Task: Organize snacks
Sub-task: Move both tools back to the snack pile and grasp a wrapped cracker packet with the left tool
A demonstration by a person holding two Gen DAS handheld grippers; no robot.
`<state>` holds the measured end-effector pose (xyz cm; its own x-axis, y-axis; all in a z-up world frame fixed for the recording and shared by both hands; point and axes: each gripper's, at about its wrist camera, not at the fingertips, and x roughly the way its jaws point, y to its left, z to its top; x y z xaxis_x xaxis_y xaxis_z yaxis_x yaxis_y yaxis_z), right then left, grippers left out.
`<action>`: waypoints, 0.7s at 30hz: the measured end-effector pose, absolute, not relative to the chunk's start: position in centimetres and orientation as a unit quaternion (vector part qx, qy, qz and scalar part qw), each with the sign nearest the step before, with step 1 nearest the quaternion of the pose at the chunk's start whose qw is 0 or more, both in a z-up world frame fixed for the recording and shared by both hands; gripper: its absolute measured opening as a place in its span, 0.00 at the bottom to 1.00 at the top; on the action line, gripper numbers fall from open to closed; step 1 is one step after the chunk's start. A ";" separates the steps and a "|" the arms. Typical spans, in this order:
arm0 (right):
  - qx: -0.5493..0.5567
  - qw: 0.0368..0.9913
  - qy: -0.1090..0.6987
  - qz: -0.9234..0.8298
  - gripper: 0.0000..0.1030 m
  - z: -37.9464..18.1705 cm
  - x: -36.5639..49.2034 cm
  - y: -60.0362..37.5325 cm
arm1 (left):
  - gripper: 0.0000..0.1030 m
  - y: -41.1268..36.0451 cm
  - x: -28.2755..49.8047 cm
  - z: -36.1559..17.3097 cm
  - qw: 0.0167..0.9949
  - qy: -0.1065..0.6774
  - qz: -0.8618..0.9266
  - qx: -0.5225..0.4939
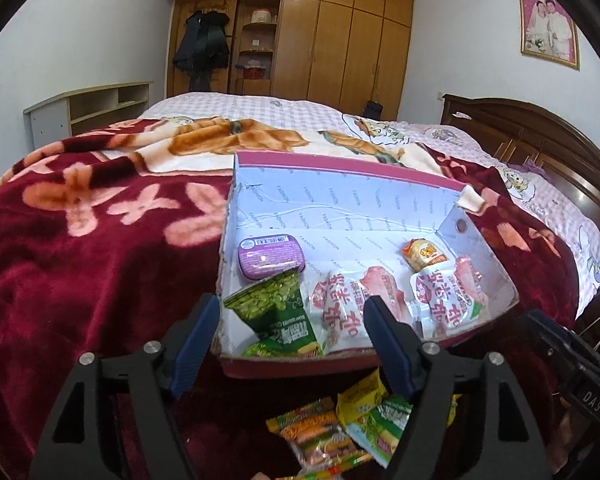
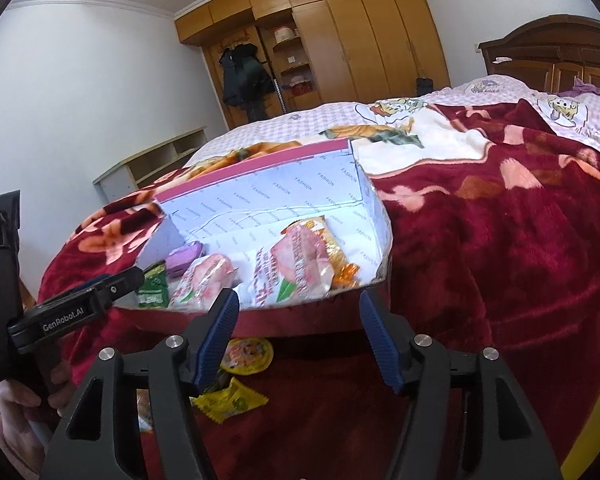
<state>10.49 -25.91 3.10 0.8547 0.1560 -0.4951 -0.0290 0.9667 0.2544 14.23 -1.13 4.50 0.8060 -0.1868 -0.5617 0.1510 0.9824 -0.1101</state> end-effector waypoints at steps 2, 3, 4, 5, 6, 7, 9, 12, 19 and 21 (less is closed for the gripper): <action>0.119 0.955 0.265 0.052 0.63 3.1 10.0 -25.7 | 0.76 -1.1 13.4 4.7 0.950 0.297 -0.089 -0.027; 0.119 0.955 0.266 0.053 0.63 3.1 9.8 -25.5 | 0.76 -1.0 13.1 4.8 0.950 0.297 -0.089 -0.026; 0.119 0.955 0.267 0.055 0.63 3.0 9.6 -25.4 | 0.76 -1.0 12.6 4.8 0.950 0.297 -0.089 -0.024; 0.120 0.954 0.268 0.056 0.63 3.0 9.5 -25.3 | 0.76 -1.0 12.4 4.9 0.950 0.298 -0.088 -0.024; 0.120 0.954 0.270 0.057 0.63 2.8 9.3 -25.2 | 0.76 -0.9 12.1 4.9 0.950 0.300 -0.087 -0.026; 0.121 0.953 0.272 0.058 0.63 2.7 9.2 -25.1 | 0.76 -0.8 11.8 4.8 0.949 0.302 -0.086 -0.028; 0.122 0.951 0.278 0.060 0.63 2.5 8.9 -25.0 | 0.76 -0.7 11.4 4.7 0.948 0.306 -0.087 -0.030; 0.124 0.949 0.284 0.065 0.63 2.2 8.4 -24.7 | 0.76 -0.7 10.8 4.4 0.945 0.313 -0.086 -0.032; 0.130 0.945 0.292 0.073 0.64 1.7 7.4 -24.2 | 0.76 -0.8 9.1 3.5 0.938 0.332 -0.090 -0.033; 0.129 0.943 0.296 0.074 0.65 1.4 7.1 -23.9 | 0.76 -0.8 8.5 3.2 0.936 0.339 -0.091 -0.035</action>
<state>7.13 -23.94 1.44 0.8134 0.2165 -0.5399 -0.0634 0.9557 0.2876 8.54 -0.80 3.16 0.7539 -0.1948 -0.6274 0.1470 0.9808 -0.1279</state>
